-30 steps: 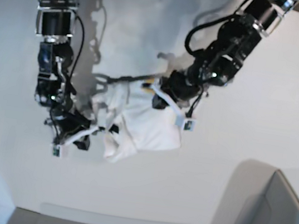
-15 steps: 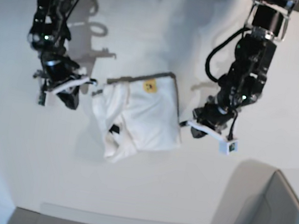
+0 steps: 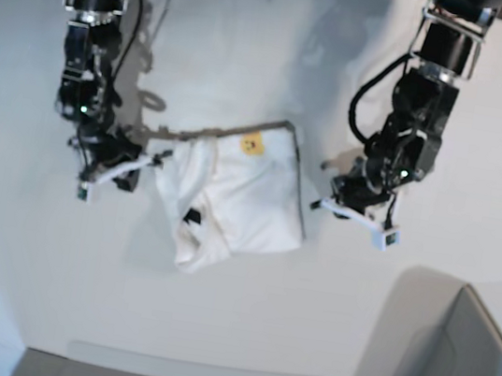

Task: Layout the t-shirt on the table in an organized manner, then fold the t-shirt properly
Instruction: 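Press and square the folded bundle with both grippers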

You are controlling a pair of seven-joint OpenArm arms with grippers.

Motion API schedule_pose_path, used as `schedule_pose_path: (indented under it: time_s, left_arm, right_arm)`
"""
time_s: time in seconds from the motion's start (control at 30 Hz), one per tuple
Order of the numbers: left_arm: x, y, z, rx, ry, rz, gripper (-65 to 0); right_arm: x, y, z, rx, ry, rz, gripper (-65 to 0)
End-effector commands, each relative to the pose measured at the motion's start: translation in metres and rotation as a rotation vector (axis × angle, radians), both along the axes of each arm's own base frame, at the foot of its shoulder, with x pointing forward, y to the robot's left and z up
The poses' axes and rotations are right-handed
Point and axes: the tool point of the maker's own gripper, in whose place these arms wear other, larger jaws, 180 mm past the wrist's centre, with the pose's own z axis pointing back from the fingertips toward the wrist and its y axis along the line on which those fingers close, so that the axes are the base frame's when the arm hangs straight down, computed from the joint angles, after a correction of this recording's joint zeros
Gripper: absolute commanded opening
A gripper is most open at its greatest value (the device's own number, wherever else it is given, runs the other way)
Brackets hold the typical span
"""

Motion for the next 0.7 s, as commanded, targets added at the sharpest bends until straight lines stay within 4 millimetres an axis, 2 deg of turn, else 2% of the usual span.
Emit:
schedule_pose_path:
  time_s: [0.0,0.13,0.2,0.4,0.5,0.67]
  left_arm:
    - [0.008,0.000,0.012,0.001,-0.044,-0.004,-64.7]
    - [-0.004,-0.001,0.001,-0.003,-0.015,-0.007,-64.7]
    - [-0.009,-0.004,-0.003,-0.006,-0.001,-0.012,-64.7]
    - [-0.028,-0.056,-0.012,-0.015,0.024,-0.152,-64.9]
    - [-0.036,-0.083,-0.002,-0.023,-0.005,-0.236,-65.0]
    - [-0.069,-0.122,0.019,-0.080,-0.045,-0.343,-65.0]
  right_arm:
    - [0.013,0.010,0.015,0.007,-0.047,0.031,-65.0]
    - [0.016,0.043,0.012,-0.006,-0.037,0.125,-65.0]
    - [0.017,0.053,0.012,-0.011,-0.036,0.153,-65.0]
    - [0.030,0.067,0.012,-0.035,-0.027,0.202,-65.0]
    - [0.042,0.075,0.018,-0.052,-0.037,0.231,-65.0]
    - [0.067,0.092,0.038,-0.104,-0.073,0.299,-65.0]
